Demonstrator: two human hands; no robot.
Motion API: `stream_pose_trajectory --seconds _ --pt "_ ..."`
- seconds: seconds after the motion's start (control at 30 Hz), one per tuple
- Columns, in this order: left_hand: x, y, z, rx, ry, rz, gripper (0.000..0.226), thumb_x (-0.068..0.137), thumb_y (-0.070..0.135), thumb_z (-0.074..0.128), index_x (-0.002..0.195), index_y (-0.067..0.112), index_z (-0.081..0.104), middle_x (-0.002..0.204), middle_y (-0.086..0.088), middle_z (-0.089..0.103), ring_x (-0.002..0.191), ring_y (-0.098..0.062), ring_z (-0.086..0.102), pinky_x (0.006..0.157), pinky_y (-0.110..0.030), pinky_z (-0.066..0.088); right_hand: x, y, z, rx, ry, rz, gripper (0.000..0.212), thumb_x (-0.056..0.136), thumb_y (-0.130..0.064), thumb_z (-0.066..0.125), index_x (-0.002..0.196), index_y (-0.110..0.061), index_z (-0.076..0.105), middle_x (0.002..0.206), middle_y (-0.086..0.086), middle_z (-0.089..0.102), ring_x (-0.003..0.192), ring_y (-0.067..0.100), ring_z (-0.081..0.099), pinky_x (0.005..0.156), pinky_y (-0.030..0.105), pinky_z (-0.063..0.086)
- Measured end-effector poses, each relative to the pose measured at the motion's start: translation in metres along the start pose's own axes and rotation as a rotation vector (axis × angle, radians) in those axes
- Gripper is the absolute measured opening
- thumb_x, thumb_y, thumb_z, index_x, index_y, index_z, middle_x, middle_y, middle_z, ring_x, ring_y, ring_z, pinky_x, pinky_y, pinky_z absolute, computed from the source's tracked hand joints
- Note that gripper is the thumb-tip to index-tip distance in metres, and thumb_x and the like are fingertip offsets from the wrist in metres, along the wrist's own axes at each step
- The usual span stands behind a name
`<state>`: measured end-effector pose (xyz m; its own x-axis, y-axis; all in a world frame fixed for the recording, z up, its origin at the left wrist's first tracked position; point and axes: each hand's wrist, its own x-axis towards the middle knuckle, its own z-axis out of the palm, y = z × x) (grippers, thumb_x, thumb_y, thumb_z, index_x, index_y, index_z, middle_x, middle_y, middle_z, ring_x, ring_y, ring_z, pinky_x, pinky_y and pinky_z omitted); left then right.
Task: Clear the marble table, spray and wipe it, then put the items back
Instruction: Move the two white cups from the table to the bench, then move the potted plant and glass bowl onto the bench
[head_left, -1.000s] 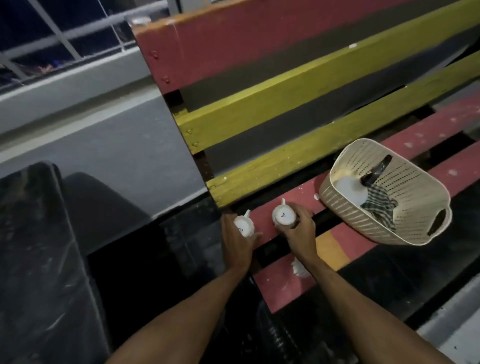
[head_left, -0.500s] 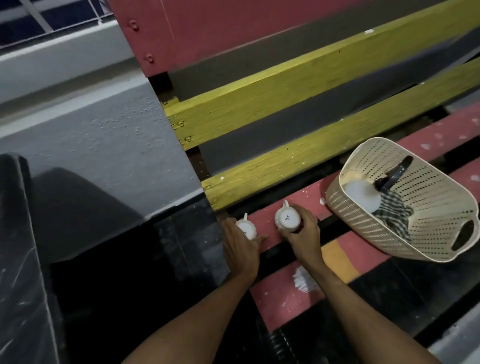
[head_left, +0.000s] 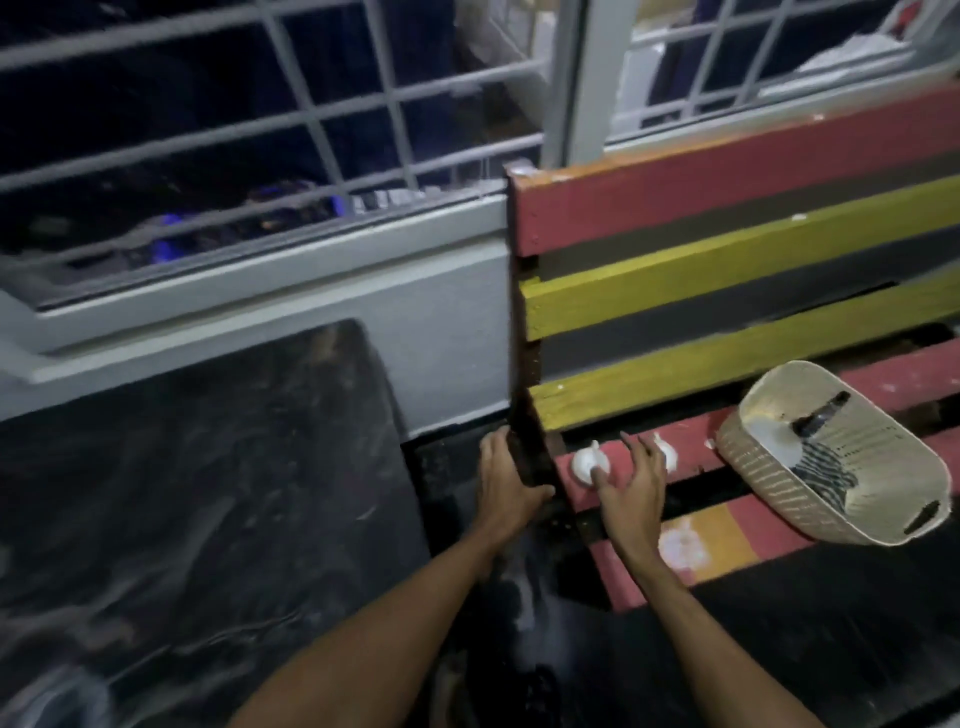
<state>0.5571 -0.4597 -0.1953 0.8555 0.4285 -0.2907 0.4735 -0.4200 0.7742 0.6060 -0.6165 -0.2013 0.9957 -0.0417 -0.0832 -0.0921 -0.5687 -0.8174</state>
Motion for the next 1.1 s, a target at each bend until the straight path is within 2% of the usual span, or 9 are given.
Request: stream_pose_trajectory --seconds 0.17,0.4,0.53,0.77,0.83,0.9,0.97,1.03,1.1 --pt "-0.071 -0.029 -0.15 -0.016 0.083 0.038 0.061 0.08 0.021 0.081 0.135 0.012 0.055 0.135 -0.008 0.056 0.128 -0.025 0.054 0.112 -0.037 0.042 -0.117 -0.122 0.053 0.041 -0.089 -0.133 0.048 0.079 0.001 0.075 0.125 -0.002 0.063 0.137 0.016 0.049 0.133 0.032 0.045 0.117 0.043 0.034" --pt "-0.177 -0.14 -0.347 -0.109 0.335 0.067 0.035 0.084 0.006 0.077 0.118 0.008 0.068 0.117 -0.005 0.065 0.097 -0.025 0.069 0.09 -0.037 0.058 -0.305 -0.233 0.152 0.091 -0.253 -0.208 0.035 0.081 -0.001 0.073 0.116 -0.007 0.067 0.126 0.009 0.055 0.122 0.026 0.054 0.111 0.039 0.041" --pt "-0.23 -0.22 -0.445 -0.14 0.432 -0.095 0.033 0.088 0.002 0.072 0.12 0.006 0.068 0.119 -0.012 0.066 0.098 -0.029 0.068 0.089 -0.042 0.059 -0.391 -0.267 0.208 0.033 -0.394 -0.213 0.033 0.083 -0.006 0.074 0.116 -0.007 0.067 0.121 0.008 0.06 0.117 0.026 0.058 0.106 0.04 0.046" --pt "-0.25 -0.299 -0.506 -0.265 0.36 -0.503 0.034 0.086 0.009 0.078 0.116 -0.004 0.069 0.111 -0.025 0.072 0.107 -0.038 0.069 0.096 -0.042 0.055 -0.452 -0.283 0.257 -0.241 -0.55 -0.118 0.046 0.085 -0.015 0.07 0.129 -0.011 0.058 0.127 0.014 0.058 0.122 0.03 0.055 0.103 0.035 0.042" --pt "-0.24 -0.306 -0.506 -0.426 0.368 -0.619 0.019 0.088 0.013 0.078 0.1 0.0 0.07 0.095 -0.026 0.071 0.091 -0.036 0.069 0.082 -0.042 0.057 -0.457 -0.278 0.266 -0.302 -0.564 -0.09 0.053 0.086 -0.017 0.068 0.136 -0.014 0.052 0.133 0.014 0.052 0.122 0.031 0.055 0.104 0.037 0.044" --pt "-0.224 -0.304 -0.504 -0.606 0.418 -0.706 0.019 0.088 0.017 0.079 0.081 0.007 0.064 0.076 -0.015 0.061 0.063 -0.023 0.056 0.058 -0.031 0.05 -0.457 -0.273 0.271 -0.369 -0.56 -0.1 0.054 0.087 -0.018 0.067 0.137 -0.016 0.05 0.13 0.015 0.052 0.118 0.032 0.057 0.101 0.038 0.047" --pt "-0.204 -0.301 -0.502 -0.748 0.475 -0.75 0.026 0.084 0.023 0.083 0.09 0.004 0.066 0.078 -0.013 0.062 0.057 -0.019 0.05 0.055 -0.028 0.046 -0.454 -0.267 0.278 -0.418 -0.557 -0.117 0.052 0.087 -0.016 0.067 0.135 -0.015 0.051 0.126 0.015 0.054 0.115 0.033 0.058 0.099 0.039 0.048" --pt "-0.182 -0.299 -0.498 -0.871 0.527 -0.779 0.052 0.078 0.03 0.086 0.11 -0.007 0.067 0.097 -0.017 0.072 0.074 -0.026 0.068 0.071 -0.035 0.057 -0.45 -0.263 0.284 -0.453 -0.566 -0.136 0.051 0.087 -0.013 0.068 0.135 -0.014 0.052 0.125 0.015 0.057 0.115 0.032 0.057 0.097 0.039 0.049" --pt "-0.164 -0.293 -0.497 -0.937 0.621 -0.849 0.076 0.073 0.041 0.088 0.127 -0.004 0.059 0.124 -0.021 0.07 0.112 -0.035 0.07 0.097 -0.045 0.058 -0.447 -0.261 0.286 -0.483 -0.554 -0.172 0.047 0.087 -0.013 0.068 0.132 -0.015 0.056 0.121 0.013 0.062 0.112 0.029 0.06 0.092 0.035 0.05"
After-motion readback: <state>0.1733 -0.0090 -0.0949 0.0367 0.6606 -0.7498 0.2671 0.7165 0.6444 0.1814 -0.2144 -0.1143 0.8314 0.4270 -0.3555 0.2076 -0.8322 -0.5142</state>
